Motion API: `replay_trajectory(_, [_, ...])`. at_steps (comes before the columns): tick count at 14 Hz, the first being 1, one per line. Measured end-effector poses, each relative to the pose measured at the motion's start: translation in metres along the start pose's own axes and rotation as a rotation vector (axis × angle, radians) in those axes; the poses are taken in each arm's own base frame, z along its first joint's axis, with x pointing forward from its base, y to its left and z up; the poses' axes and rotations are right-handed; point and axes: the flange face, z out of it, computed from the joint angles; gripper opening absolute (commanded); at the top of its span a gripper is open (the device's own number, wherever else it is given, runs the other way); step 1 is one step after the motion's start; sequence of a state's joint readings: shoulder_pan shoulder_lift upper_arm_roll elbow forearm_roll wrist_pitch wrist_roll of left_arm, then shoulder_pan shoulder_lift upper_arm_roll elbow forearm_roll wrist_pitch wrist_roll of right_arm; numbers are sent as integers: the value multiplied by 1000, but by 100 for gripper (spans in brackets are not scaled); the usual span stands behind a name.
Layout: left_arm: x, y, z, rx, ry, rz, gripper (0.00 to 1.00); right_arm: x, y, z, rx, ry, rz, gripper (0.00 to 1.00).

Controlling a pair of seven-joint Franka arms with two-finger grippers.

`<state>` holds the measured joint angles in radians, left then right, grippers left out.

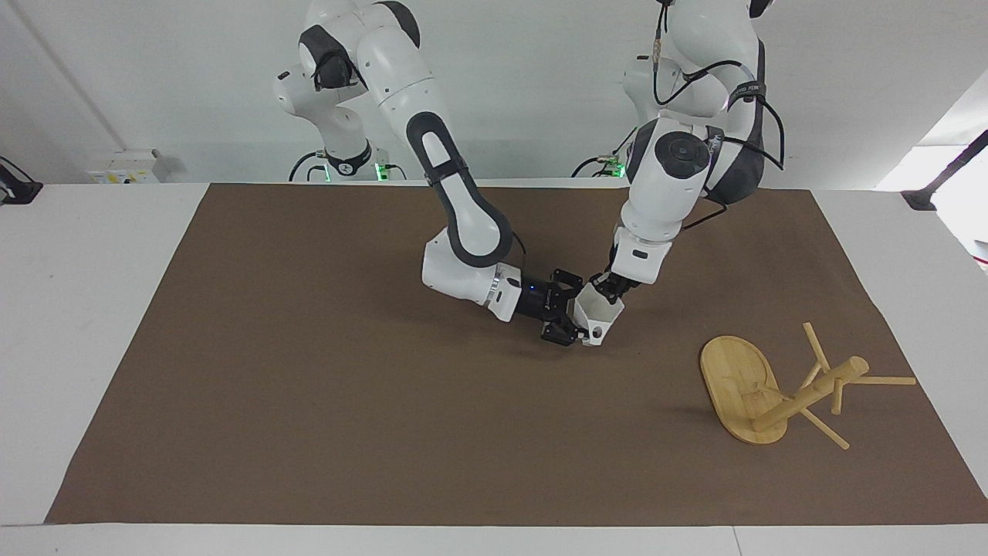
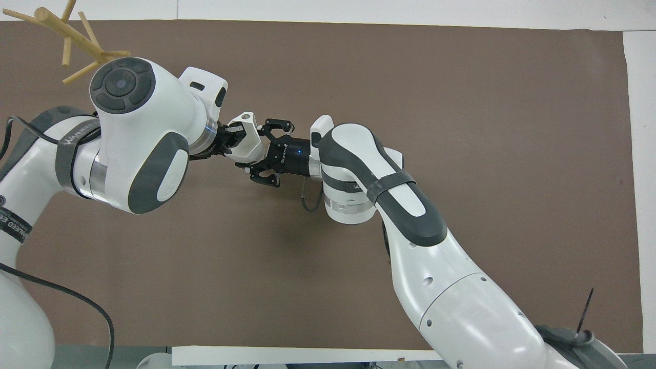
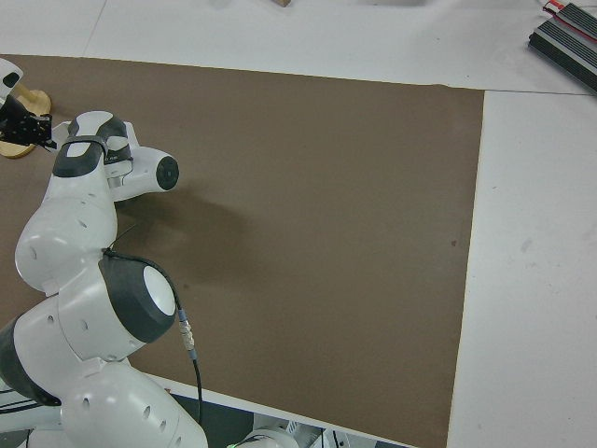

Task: Hang cup on rack
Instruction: 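Open the right gripper and withdraw it while the left gripper holds the cup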

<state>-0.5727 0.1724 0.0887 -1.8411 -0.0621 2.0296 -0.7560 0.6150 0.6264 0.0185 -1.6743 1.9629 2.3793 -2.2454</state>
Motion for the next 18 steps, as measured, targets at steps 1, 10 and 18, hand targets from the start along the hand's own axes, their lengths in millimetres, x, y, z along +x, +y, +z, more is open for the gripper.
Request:
replay_trajectory(1, [0,0,0,-1,0,-1,0,0,0,0,0,0,0,25])
replay_trajectory(10, [2,0,1,-17,13,-41,0,-2,13,-11,-22,0,3,100])
replay_trajectory(18, [41,-70,-76,-213,215,-200,0,-33,133,-164,90,-80,-150,100])
